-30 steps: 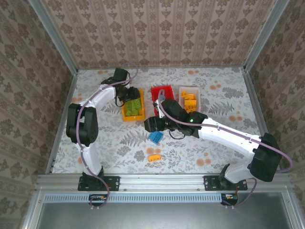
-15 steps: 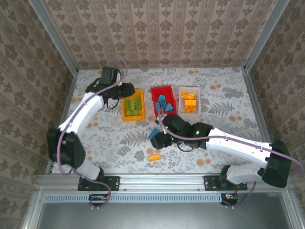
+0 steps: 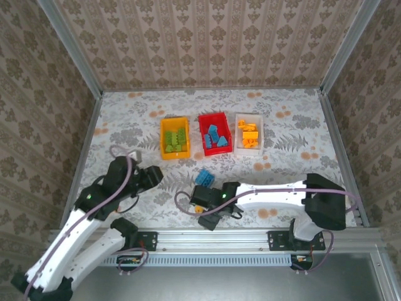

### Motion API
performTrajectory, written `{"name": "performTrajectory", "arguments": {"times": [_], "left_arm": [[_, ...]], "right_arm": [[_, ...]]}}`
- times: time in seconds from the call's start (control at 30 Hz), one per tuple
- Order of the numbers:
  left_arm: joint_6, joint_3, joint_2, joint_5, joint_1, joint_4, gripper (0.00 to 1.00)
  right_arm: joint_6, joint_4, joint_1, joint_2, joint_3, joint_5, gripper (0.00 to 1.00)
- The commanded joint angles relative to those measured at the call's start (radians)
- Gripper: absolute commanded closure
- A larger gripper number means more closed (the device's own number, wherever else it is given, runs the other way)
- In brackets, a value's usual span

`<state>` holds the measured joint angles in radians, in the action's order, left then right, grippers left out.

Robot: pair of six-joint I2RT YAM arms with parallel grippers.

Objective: Sort the legos into containers by color

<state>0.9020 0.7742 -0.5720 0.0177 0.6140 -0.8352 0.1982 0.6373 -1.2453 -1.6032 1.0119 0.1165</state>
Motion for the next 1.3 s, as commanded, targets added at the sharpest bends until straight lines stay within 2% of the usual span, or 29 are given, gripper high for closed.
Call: {"name": "performTrajectory", "arguments": {"times": [0.0, 0.2, 0.33, 0.67, 0.83, 0.93, 1.07, 1.17, 1.27], "left_arm": [[0.079, -0.005, 0.088, -0.071, 0.001, -0.136, 0.49], [0.098, -0.006, 0.123, -0.071, 0.001, -0.153, 0.5], [0.089, 0.0, 0.127, -0.053, 0.001, -0.128, 0.5], [0.084, -0.008, 0.126, -0.036, 0.0, -0.11, 0.5], [0.073, -0.035, 0.105, 0.01, 0.0, -0.036, 0.49], [0.071, -0.051, 0.063, 0.081, 0.0, 0.056, 0.49], [0.065, -0.027, -0.045, 0.153, 0.008, 0.18, 0.49], [0.052, 0.034, -0.163, 0.154, 0.04, 0.274, 0.49], [0.016, 0.134, -0.327, 0.128, 0.106, 0.359, 0.49]], "right_arm": [[-0.07, 0.031, -0.002, -0.061, 0.056, 0.105, 0.16], [-0.094, 0.01, 0.001, -0.174, 0.107, 0.166, 0.16], [-0.092, -0.018, 0.017, -0.22, 0.136, 0.148, 0.22], [-0.073, -0.039, 0.043, -0.261, 0.164, 0.083, 0.54], [-0.048, -0.051, 0.056, -0.222, 0.151, 0.07, 0.71], [-0.007, -0.045, 0.084, -0.133, 0.141, 0.068, 0.76], [0.066, 0.003, 0.186, 0.061, 0.126, 0.09, 0.77], [0.107, 0.033, 0.337, 0.184, 0.112, 0.082, 0.78], [0.118, 0.046, 0.513, 0.238, 0.127, 0.066, 0.78]]}}
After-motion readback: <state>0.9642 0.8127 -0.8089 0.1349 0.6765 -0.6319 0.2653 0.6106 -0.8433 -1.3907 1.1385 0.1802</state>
